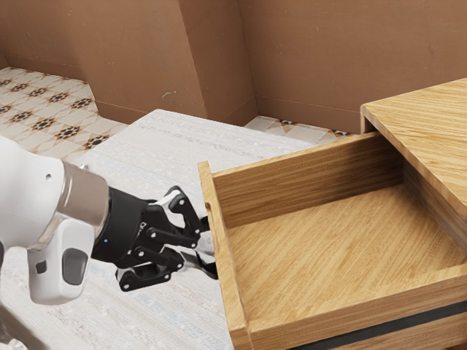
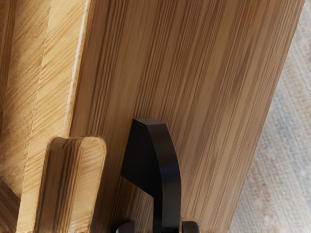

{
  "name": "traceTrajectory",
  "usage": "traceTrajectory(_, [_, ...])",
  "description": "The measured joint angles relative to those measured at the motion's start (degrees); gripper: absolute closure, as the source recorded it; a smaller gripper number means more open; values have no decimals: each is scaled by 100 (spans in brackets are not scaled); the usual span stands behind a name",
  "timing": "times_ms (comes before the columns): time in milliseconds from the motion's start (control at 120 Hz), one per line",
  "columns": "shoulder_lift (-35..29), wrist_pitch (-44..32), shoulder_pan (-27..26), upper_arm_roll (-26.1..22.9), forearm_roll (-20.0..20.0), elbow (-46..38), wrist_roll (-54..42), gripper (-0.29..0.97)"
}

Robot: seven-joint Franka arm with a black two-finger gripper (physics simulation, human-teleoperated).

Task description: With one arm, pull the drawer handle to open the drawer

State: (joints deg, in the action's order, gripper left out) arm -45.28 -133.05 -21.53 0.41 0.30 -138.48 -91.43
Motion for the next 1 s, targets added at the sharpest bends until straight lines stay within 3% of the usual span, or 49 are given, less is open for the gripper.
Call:
traceTrajectory(817, [-397,221,-3,225,51,-184,-1,60])
traceTrajectory(1000, [-489,252,-9,227,88,116,-2,57])
